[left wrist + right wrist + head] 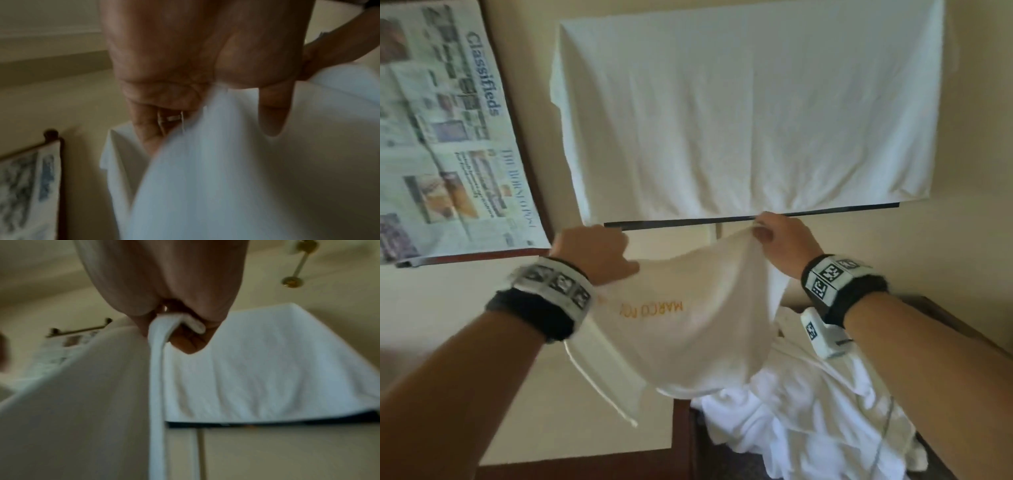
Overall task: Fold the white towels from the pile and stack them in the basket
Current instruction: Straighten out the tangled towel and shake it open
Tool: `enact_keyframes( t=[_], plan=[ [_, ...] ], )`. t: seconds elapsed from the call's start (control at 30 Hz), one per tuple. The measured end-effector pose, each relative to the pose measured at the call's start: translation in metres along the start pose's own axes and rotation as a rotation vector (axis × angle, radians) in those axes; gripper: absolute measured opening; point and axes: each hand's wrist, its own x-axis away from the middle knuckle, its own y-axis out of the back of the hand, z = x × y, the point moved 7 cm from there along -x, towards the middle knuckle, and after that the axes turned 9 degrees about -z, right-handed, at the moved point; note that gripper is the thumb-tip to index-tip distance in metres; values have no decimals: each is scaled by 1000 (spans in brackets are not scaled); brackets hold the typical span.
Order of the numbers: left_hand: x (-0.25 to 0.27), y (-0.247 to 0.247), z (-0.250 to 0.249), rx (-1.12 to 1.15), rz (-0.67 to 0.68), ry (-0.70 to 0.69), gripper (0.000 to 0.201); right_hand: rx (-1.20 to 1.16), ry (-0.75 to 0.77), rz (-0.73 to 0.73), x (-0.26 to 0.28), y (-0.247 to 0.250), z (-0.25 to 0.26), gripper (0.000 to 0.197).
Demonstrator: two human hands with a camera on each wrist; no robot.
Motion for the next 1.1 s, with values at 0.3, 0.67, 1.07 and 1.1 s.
enact_keyframes(
  t=[0.3,0.67,1.07,1.1],
  plan=[
    [43,-28,-10,1097,-187,-44,37,61,319,205,32,-19,158,11],
    [75,-25,35,1043,-56,-56,25,-580,-188,183,61,-58,104,48],
    [74,10,25,1315,-549,136,21,-566,158,174,50,-50,163,29],
    [77,19,25,1301,-587,132,22,-542,144,213,51,-58,156,36]
  ],
)
